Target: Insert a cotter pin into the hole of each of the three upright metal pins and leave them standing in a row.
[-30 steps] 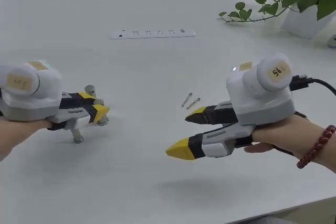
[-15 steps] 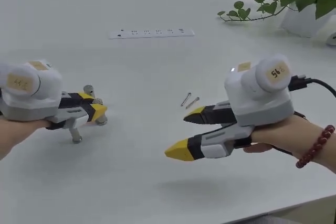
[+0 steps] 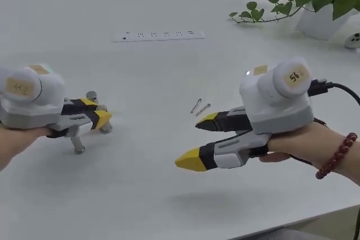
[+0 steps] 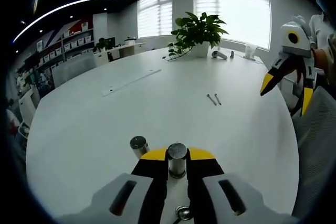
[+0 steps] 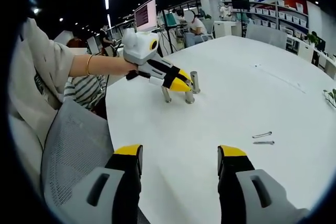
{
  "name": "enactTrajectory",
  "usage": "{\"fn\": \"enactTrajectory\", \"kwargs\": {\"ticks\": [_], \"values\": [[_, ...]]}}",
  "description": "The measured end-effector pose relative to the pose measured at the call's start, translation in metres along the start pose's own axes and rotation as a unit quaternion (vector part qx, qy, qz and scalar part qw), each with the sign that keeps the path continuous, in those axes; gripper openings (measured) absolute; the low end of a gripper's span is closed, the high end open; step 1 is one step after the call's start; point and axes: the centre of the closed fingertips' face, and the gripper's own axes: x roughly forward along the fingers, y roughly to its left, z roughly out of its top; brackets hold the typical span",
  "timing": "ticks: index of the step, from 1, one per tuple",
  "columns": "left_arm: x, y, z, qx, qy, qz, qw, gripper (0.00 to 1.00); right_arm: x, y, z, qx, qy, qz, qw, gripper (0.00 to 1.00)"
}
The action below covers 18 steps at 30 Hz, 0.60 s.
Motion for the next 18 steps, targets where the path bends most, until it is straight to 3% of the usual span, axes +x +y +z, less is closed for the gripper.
{"fn": "enactTrajectory", "kwargs": {"ticks": [8, 18], "values": [[-0.002, -0.003, 0.000, 0.000, 0.003, 0.000, 1.0000, 0.11, 0.000, 0.000, -0.003, 0.003, -0.001, -0.001, 1.0000, 0.60], [-0.006, -0.013, 0.016, -0.004, -0.012, -0.010, 0.9999, 0.11, 0.002, 0.004, -0.003, 0.004, -0.001, 0.002, 1.0000, 0.60]]}}
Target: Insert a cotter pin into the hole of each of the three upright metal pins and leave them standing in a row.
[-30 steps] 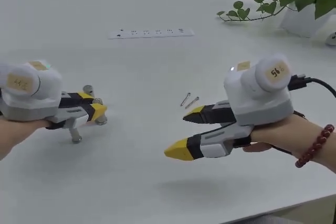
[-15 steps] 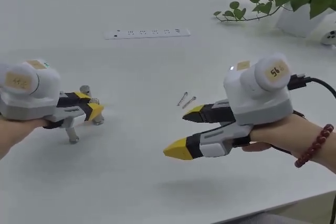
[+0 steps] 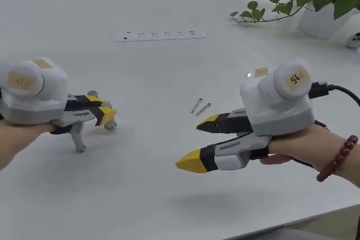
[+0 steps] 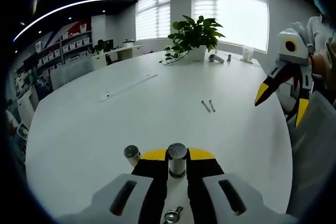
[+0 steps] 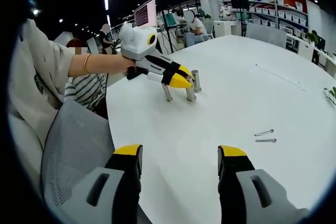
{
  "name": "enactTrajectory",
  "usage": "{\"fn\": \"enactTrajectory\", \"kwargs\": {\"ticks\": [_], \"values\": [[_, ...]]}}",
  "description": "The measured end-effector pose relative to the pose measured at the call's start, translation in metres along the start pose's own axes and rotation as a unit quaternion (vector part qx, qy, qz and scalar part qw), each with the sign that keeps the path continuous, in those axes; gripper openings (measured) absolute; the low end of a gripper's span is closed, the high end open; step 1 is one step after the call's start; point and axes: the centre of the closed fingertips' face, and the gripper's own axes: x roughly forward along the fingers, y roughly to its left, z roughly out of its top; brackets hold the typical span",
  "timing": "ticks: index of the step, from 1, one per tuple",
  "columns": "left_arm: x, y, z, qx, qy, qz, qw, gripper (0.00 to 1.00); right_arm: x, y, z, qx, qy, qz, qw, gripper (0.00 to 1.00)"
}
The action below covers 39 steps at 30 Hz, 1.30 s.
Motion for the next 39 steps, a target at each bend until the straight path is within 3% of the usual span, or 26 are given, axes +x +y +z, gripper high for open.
{"fn": "enactTrajectory", "kwargs": {"ticks": [16, 30, 39], "values": [[-0.005, -0.033, 0.005, 0.002, 0.001, -0.013, 0.9999, 0.11, -0.003, 0.005, -0.001, -0.011, -0.004, 0.001, 0.9999, 0.63], [-0.008, -0.067, -0.010, 0.006, 0.006, -0.025, 0.9996, 0.11, -0.007, 0.011, -0.007, -0.018, -0.007, 0.000, 0.9998, 0.65], [-0.008, -0.082, -0.020, 0.003, 0.008, -0.023, 0.9997, 0.11, -0.012, 0.014, -0.013, -0.016, -0.007, -0.003, 0.9998, 0.66]]}}
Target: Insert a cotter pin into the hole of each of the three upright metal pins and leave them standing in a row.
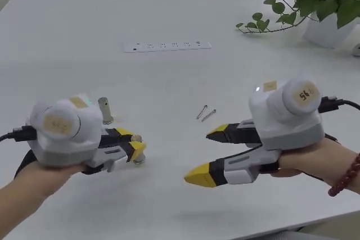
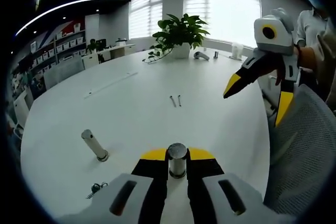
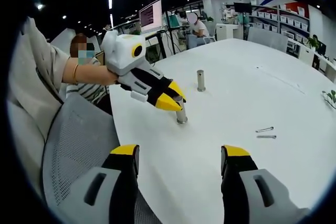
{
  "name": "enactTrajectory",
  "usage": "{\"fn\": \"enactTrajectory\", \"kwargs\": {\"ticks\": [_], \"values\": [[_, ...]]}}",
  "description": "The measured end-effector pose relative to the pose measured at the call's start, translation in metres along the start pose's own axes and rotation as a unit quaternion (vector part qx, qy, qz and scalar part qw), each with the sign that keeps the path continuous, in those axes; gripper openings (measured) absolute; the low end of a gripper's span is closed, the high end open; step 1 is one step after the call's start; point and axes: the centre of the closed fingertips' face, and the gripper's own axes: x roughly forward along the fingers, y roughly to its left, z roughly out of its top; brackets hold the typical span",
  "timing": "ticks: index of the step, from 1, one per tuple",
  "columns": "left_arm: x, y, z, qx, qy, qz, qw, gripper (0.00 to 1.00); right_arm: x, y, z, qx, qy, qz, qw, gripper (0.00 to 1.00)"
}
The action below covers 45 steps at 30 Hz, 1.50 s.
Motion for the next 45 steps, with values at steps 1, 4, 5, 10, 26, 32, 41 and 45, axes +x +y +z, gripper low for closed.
{"fn": "enactTrajectory", "kwargs": {"ticks": [1, 4, 5, 10, 26, 32, 41, 45], "values": [[0.000, -0.001, -0.001, -0.001, 0.001, 0.002, 1.0000, 0.11, 0.000, 0.000, 0.000, 0.001, 0.000, 0.000, 1.0000, 0.66], [0.001, -0.002, -0.005, -0.002, 0.002, 0.008, 1.0000, 0.11, -0.001, 0.001, -0.002, 0.002, 0.000, -0.001, 1.0000, 0.66], [0.001, -0.002, -0.006, -0.005, 0.003, 0.009, 0.9999, 0.11, -0.002, 0.001, -0.003, 0.002, 0.000, -0.002, 1.0000, 0.66], [0.000, -0.004, -0.007, -0.012, 0.003, 0.023, 0.9997, 0.11, -0.003, 0.002, -0.005, 0.004, -0.001, -0.003, 1.0000, 0.66], [-0.001, 0.004, -0.009, -0.070, -0.007, 0.106, 0.9919, 0.11, -0.005, 0.004, -0.006, 0.008, -0.005, -0.003, 0.9999, 0.66], [-0.002, 0.009, -0.009, -0.087, -0.010, 0.134, 0.9871, 0.11, -0.005, 0.003, -0.006, 0.010, -0.006, -0.004, 0.9999, 0.66], [-0.001, 0.008, -0.009, -0.106, -0.008, 0.172, 0.9793, 0.11, -0.006, 0.003, -0.007, 0.014, -0.008, -0.005, 0.9999, 0.66], [-0.003, 0.010, -0.010, -0.111, -0.007, 0.189, 0.9757, 0.11, -0.007, 0.003, -0.007, 0.015, -0.010, -0.005, 0.9998, 0.66]]}}
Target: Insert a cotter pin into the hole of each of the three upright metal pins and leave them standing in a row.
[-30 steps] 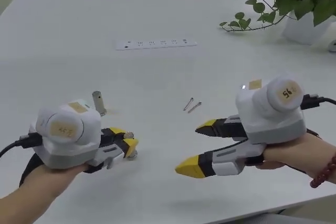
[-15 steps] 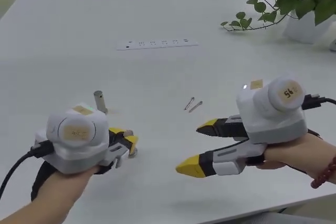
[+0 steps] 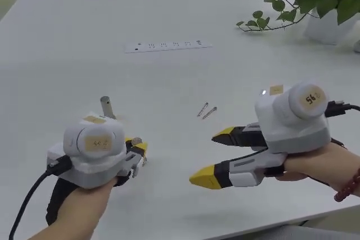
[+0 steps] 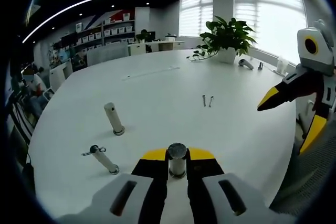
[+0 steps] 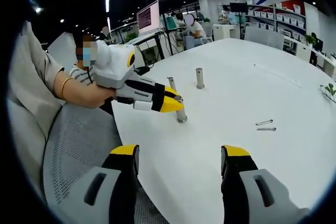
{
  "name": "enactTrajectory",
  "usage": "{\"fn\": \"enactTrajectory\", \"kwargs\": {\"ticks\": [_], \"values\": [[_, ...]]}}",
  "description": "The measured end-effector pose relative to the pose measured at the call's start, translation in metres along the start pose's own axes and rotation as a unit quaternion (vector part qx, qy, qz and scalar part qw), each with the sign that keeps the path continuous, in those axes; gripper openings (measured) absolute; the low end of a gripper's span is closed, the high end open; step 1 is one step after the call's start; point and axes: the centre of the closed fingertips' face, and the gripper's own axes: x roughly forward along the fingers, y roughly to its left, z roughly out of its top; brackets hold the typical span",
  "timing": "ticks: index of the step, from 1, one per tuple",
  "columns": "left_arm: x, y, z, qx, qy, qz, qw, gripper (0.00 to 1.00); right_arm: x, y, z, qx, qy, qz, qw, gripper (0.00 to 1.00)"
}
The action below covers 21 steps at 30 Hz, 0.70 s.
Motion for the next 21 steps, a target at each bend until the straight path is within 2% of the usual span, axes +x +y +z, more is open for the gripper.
{"fn": "enactTrajectory", "kwargs": {"ticks": [19, 21], "values": [[-0.0023, -0.0023, -0.0023, 0.007, -0.019, 0.022, 0.9996, 0.11, -0.0029, 0.0001, -0.0053, 0.002, 0.000, -0.002, 1.0000, 0.66], [-0.0023, -0.0029, -0.0024, 0.018, -0.021, 0.024, 0.9993, 0.12, -0.0031, 0.0005, -0.0056, 0.003, 0.000, -0.002, 1.0000, 0.66]]}}
